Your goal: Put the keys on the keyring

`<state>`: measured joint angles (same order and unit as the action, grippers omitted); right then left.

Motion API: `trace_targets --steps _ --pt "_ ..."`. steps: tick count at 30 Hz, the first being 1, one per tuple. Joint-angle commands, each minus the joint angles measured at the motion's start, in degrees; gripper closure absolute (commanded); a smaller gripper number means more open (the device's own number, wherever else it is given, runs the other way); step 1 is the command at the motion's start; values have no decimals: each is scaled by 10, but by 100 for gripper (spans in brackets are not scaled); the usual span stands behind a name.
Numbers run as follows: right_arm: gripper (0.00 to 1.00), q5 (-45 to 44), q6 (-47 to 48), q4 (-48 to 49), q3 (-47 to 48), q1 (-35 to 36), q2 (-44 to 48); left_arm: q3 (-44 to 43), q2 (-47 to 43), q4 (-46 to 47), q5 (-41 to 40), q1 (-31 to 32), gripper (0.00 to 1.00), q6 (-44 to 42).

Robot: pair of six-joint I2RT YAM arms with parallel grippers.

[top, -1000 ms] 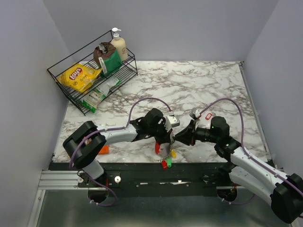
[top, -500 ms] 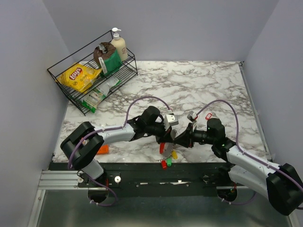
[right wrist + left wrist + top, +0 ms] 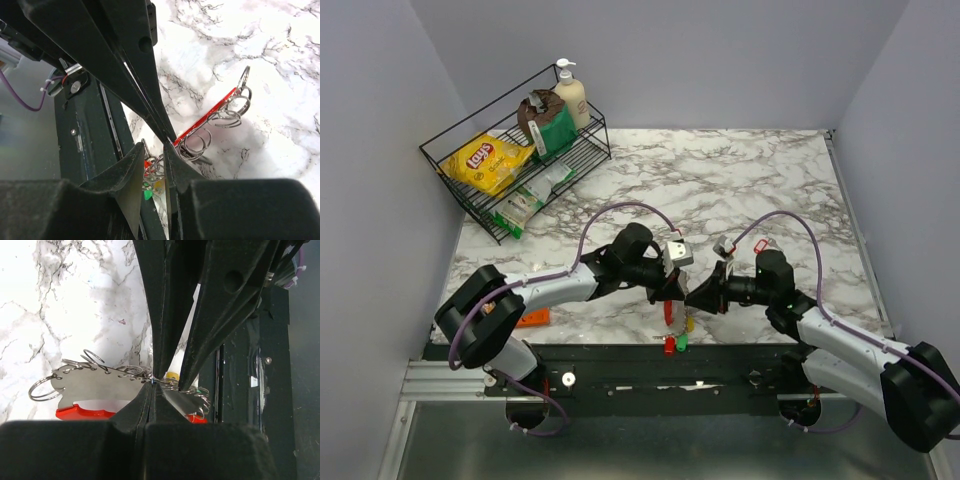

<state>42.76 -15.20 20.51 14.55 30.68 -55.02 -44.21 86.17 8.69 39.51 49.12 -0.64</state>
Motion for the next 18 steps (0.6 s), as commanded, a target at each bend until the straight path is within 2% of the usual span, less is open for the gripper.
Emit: trace_targets --steps 1,3,4,5,18 --pt "71 16 4 17 7 2 -3 6 -30 1 24 -2 100 -8" --pt "83 18 4 18 6 2 -3 7 -35 -1 22 -2 100 -7" --pt "97 19 5 18 6 2 -1 8 -36 -2 22 -2 100 -8" --pt "99 21 5 18 7 3 -1 7 -36 -2 22 -2 100 -8" --pt "99 14 25 18 28 1 4 16 -69 -16 -8 -5 100 -5"
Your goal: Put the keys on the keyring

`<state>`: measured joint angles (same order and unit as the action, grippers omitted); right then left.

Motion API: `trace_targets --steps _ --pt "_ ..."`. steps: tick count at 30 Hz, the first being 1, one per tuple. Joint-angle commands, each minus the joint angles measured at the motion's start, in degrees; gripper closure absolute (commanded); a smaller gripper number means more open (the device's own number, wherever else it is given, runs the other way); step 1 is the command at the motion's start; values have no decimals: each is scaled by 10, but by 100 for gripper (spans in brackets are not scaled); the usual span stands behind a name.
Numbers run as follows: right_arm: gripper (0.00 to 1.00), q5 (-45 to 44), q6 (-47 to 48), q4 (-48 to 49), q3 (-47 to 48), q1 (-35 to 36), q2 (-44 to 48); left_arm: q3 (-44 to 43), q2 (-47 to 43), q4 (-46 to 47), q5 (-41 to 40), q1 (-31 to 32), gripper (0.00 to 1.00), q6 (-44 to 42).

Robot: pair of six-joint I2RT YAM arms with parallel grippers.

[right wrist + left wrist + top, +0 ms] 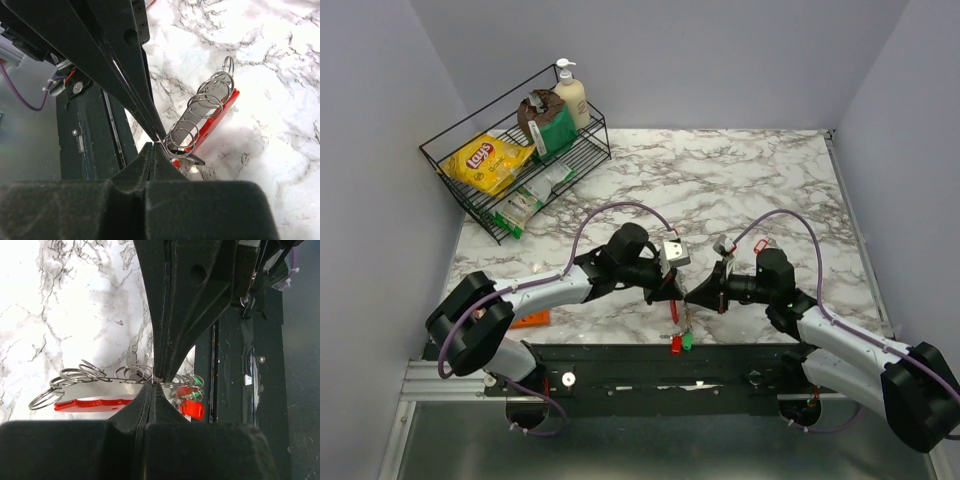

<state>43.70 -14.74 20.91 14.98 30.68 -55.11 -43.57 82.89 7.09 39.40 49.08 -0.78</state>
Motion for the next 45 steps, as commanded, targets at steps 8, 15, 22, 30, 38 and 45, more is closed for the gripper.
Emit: trace_targets --steps 8,15,22,30,38,45 --pt "60 4 43 -35 52 1 26 28 -54 6 -3 -6 100 -4" --pt "50 16 45 -37 57 2 16 25 -57 3 3 -6 100 -5" --pt "53 58 33 -12 59 2 -24 24 -67 7 9 -6 100 2" --pt "69 60 21 -3 58 2 -33 20 -66 8 15 -6 100 3" --pt "99 50 7 6 61 2 -28 22 -67 2 13 -7 100 5" --pt "99 47 16 19 57 2 -19 28 -85 -1 -11 -7 94 5"
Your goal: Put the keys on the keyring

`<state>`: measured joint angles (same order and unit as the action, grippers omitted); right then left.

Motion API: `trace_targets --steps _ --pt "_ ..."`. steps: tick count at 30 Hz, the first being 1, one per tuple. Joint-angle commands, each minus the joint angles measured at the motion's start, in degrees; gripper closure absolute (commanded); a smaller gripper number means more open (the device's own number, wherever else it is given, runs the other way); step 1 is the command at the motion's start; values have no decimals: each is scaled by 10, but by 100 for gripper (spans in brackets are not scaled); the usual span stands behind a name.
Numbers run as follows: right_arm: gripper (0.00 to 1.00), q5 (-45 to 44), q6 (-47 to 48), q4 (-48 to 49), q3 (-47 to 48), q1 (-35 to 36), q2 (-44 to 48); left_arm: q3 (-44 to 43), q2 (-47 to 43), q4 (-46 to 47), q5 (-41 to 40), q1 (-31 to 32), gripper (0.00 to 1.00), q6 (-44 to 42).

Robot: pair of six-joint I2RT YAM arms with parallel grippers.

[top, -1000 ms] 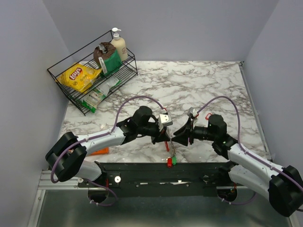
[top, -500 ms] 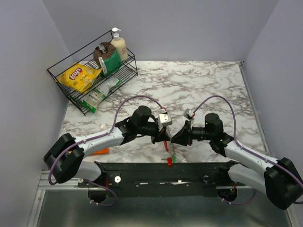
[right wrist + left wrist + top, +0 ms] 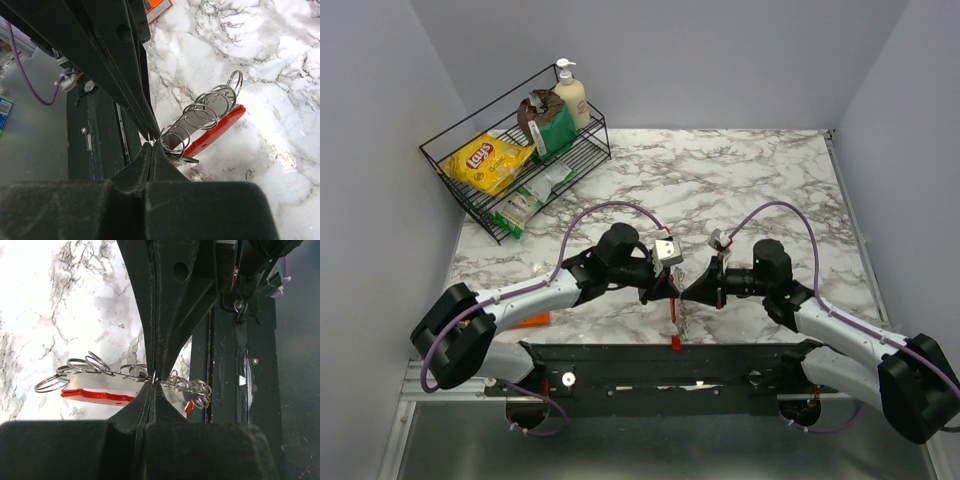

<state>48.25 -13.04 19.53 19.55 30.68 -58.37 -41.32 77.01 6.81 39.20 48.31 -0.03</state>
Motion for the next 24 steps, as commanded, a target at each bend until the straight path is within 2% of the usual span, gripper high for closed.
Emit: trace_targets --steps 1,2,8,14,16,20,24 --pt "99 3 0 31 11 2 16 7 -29 1 -11 0 88 -1" --pt "99 4 2 33 11 2 21 8 -32 2 -15 -2 81 -2" --pt "99 11 10 40 12 2 35 45 -85 63 -4 -43 66 49" --pt "99 18 36 71 1 2 61 92 -138 188 86 -120 51 155" --pt "99 32 50 96 -20 2 74 95 -149 205 111 -127 49 170" --pt "99 55 75 214 -72 1 110 92 -151 212 148 -129 46 176" --pt "99 68 91 239 -82 2 125 99 -139 261 184 -127 46 209"
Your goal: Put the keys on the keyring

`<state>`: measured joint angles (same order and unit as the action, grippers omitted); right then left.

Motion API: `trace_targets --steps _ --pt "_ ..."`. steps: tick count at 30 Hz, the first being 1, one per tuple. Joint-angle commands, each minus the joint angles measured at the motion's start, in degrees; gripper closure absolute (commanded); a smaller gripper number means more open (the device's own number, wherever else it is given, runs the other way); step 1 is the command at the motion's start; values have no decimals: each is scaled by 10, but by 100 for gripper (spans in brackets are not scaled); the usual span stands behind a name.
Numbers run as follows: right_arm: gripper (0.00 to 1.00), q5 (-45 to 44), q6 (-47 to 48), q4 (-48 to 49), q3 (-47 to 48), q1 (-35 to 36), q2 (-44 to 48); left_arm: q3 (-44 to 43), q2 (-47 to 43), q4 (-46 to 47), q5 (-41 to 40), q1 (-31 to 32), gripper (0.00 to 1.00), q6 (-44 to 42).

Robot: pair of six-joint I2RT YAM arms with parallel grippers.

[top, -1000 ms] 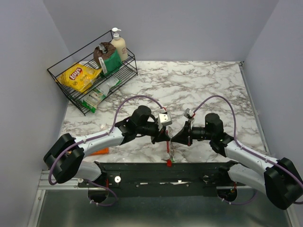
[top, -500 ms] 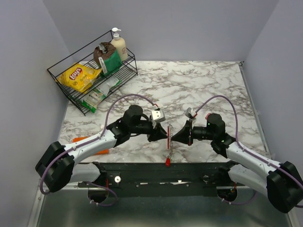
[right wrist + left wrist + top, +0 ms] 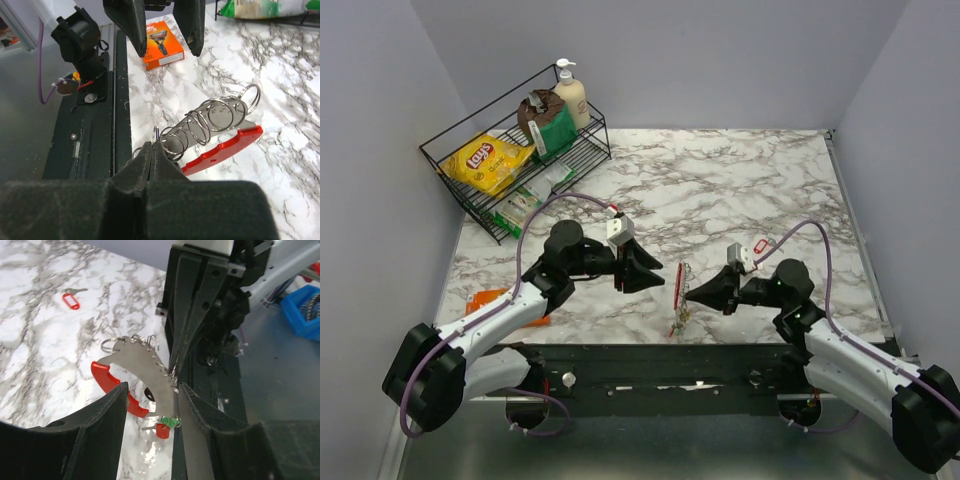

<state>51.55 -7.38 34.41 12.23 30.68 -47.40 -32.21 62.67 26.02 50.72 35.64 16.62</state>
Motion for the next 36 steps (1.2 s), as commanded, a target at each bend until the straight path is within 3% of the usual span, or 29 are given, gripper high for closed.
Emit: trace_targets --steps 1,7,12,18,28,36 --pt "99 43 39 90 -7 2 15 9 8 96 77 0 47 53" --pt "99 82 37 173 -37 2 27 21 43 210 124 7 50 123" --pt "99 90 35 186 -41 1 40 10 68 221 135 27 55 131" --pt "99 85 26 188 -36 2 42 -17 76 150 126 57 64 79" --pt "99 70 18 172 -26 2 46 -40 81 15 71 79 64 -11" --pt "99 62 17 155 -22 2 56 -41 90 -2 55 88 62 -25"
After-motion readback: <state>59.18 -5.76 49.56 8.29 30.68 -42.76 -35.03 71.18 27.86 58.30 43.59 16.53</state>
